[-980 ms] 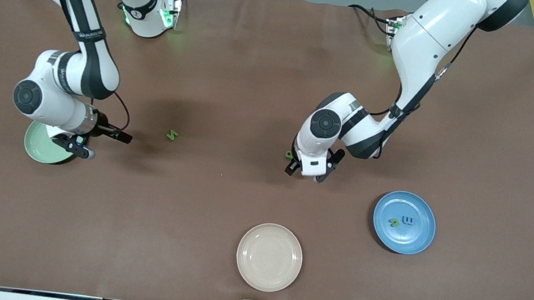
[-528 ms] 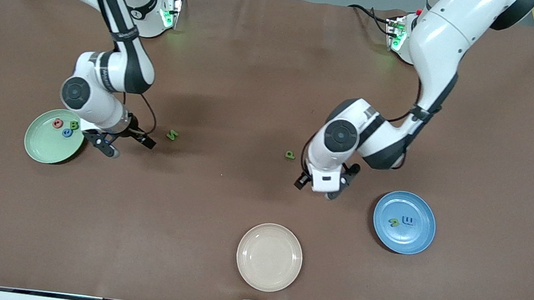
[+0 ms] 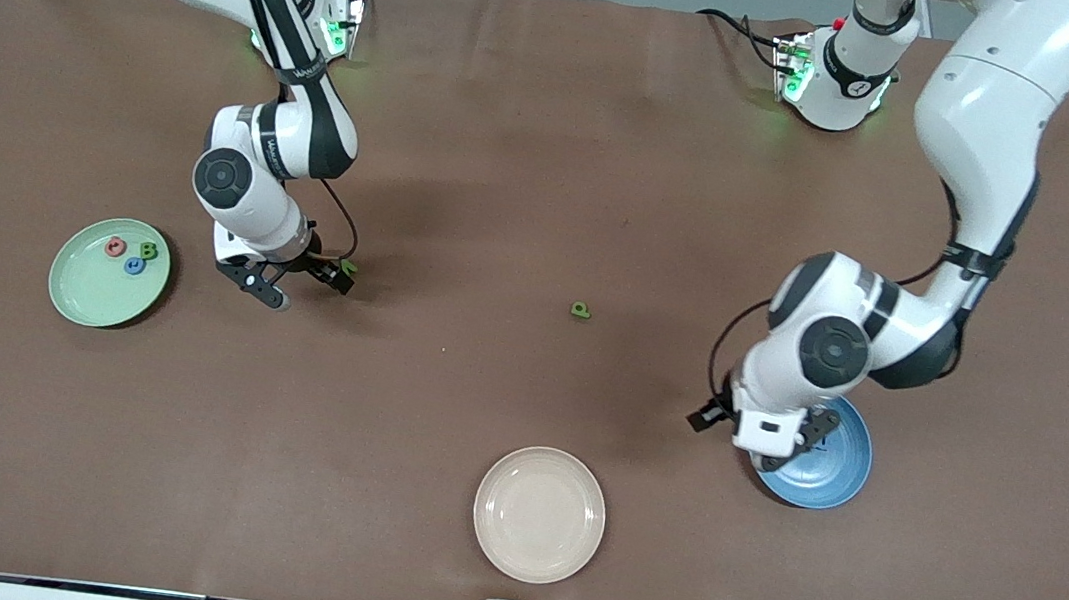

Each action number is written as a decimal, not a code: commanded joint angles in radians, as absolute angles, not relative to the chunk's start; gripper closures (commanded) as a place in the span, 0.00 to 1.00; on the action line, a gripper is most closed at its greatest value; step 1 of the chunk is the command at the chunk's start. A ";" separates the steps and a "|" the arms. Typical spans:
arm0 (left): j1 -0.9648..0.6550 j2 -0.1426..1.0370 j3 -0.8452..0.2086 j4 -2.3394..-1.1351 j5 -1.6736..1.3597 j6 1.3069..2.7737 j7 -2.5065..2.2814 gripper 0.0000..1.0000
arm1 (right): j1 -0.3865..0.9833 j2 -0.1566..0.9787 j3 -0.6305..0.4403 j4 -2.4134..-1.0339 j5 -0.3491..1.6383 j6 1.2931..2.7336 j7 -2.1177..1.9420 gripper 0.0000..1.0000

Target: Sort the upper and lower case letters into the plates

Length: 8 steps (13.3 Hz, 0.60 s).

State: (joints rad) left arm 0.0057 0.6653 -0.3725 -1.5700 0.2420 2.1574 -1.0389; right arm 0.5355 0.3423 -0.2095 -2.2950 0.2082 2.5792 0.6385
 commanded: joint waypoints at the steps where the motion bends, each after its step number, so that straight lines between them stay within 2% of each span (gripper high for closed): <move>1: 0.093 0.666 -0.382 -1.580 0.308 2.137 -0.890 0.99 | 0.555 0.347 -0.216 -2.315 0.219 2.602 0.630 0.00; 2: 0.121 0.670 -0.382 -1.583 0.334 2.137 -0.847 0.98 | 0.555 0.348 -0.216 -2.319 0.219 2.603 0.627 0.02; 3: 0.135 0.684 -0.382 -1.582 0.359 2.137 -0.830 0.91 | 0.555 0.348 -0.216 -2.322 0.219 2.605 0.615 0.06; 4: 0.150 0.696 -0.382 -1.577 0.392 2.138 -0.825 0.79 | 0.558 0.348 -0.216 -2.329 0.219 2.606 0.606 0.11; 6: 0.152 0.712 -0.382 -1.575 0.425 2.148 -0.831 0.38 | 0.560 0.353 -0.216 -2.332 0.219 2.608 0.598 0.18; 8: 0.147 0.713 -0.382 -1.575 0.423 2.149 -0.845 0.00 | 0.561 0.364 -0.207 -2.330 0.219 2.609 0.598 0.21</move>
State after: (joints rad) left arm 0.1543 0.7149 -0.3745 -1.5794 0.3990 2.1502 -0.8287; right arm 0.5483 0.3651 -0.2088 -2.3077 0.2082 2.5844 0.6138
